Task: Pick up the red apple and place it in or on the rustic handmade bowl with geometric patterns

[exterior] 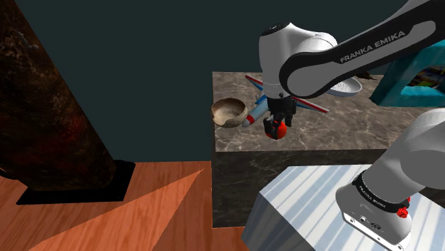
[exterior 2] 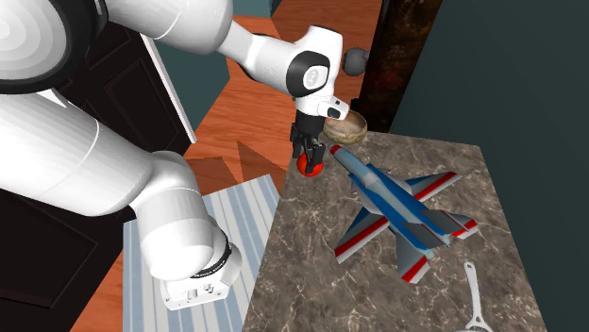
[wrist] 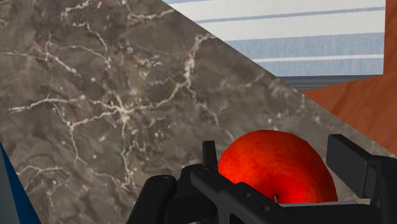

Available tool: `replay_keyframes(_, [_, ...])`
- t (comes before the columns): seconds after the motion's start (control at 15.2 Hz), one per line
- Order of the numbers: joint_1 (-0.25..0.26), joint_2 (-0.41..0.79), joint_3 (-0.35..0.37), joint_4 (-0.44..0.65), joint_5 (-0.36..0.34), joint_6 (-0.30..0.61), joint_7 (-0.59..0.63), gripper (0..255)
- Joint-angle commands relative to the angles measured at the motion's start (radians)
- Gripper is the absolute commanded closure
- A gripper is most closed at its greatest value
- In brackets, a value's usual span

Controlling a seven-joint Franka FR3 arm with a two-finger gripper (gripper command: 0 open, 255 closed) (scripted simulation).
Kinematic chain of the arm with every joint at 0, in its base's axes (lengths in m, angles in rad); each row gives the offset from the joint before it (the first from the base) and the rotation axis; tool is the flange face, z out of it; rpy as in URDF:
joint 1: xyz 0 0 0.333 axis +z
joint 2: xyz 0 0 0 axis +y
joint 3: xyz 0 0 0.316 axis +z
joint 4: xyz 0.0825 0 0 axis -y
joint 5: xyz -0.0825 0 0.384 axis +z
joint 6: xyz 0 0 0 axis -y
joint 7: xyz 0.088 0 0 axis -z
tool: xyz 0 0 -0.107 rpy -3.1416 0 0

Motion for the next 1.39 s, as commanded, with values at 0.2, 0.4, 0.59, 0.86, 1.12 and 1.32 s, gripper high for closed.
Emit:
replay_keyframes(0.2, [0.000, 0.001, 0.000, 0.000, 0.000, 0.000, 0.000, 255])
replay_keyframes(0.4, [0.000, 0.000, 0.000, -0.001, 0.000, 0.000, 0.000, 255])
replay_keyframes(0.59, [0.001, -0.009, -0.002, 0.006, 0.002, -0.015, -0.004, 255])
replay_keyframes(0.86, [0.003, -0.045, -0.009, 0.034, 0.009, -0.077, -0.016, 255])
replay_keyframes(1.12, [0.005, -0.076, -0.015, 0.065, 0.013, -0.138, -0.027, 255])
replay_keyframes(1.32, [0.006, -0.095, -0.020, 0.091, 0.015, -0.183, -0.034, 255])
